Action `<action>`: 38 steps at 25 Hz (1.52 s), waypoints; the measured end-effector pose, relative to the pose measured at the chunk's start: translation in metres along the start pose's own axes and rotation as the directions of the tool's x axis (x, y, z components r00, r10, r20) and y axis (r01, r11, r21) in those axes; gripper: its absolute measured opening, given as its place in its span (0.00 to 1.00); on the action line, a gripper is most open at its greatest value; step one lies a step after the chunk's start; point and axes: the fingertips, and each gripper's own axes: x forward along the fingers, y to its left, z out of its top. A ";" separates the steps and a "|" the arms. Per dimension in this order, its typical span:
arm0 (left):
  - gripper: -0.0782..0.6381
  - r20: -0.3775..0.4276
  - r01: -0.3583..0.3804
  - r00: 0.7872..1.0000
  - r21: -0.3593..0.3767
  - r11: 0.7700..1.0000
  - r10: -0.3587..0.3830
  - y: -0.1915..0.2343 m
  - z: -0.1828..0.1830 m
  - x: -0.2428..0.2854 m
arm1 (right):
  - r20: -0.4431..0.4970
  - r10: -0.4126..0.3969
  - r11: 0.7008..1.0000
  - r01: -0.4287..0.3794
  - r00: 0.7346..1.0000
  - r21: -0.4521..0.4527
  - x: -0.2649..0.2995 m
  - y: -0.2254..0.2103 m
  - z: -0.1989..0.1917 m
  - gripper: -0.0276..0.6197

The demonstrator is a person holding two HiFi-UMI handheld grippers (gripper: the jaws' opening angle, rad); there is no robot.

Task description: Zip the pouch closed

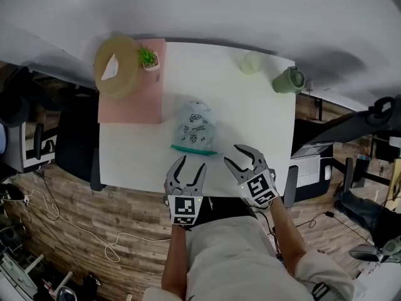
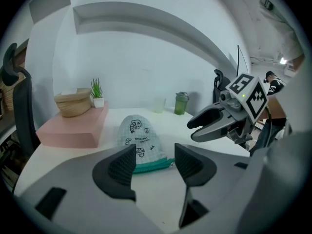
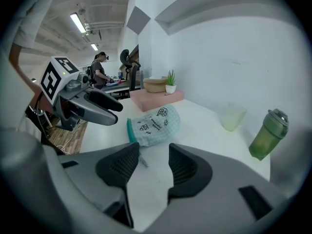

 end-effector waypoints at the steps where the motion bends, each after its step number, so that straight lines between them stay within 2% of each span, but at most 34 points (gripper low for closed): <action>1: 0.45 -0.005 0.008 1.000 -0.004 1.000 -0.008 -0.001 -0.003 0.002 | -0.012 0.003 1.000 -0.003 1.000 -0.003 0.002 0.001 -0.002 0.34; 11: 0.41 -0.066 0.064 0.996 -0.046 0.997 -0.067 -0.018 -0.037 0.017 | -0.099 0.062 0.996 -0.068 0.993 -0.058 0.028 0.012 -0.031 0.31; 22: 0.37 -0.120 0.089 0.988 -0.079 0.993 -0.098 -0.029 -0.058 0.030 | -0.166 0.162 0.963 -0.192 0.973 -0.187 0.050 0.025 -0.046 0.21; 25: 0.36 -0.138 0.098 0.984 -0.080 0.992 -0.109 -0.036 -0.062 0.033 | -0.167 0.180 0.961 -0.209 0.969 -0.179 0.054 0.027 -0.047 0.10; 26: 0.35 -0.143 0.101 0.983 -0.080 0.992 -0.111 -0.038 -0.064 0.034 | -0.166 0.189 0.960 -0.218 0.968 -0.174 0.055 0.028 -0.047 0.09; 31: 0.35 -0.159 0.100 0.981 -0.067 0.993 -0.110 -0.044 -0.067 0.040 | -0.126 0.256 0.955 -0.271 0.958 -0.123 0.054 0.040 -0.039 0.08; 38: 0.35 -0.172 0.056 0.983 -0.052 0.997 -0.064 -0.037 -0.071 0.042 | -0.055 0.328 0.943 -0.330 0.943 -0.037 0.051 0.056 -0.027 0.07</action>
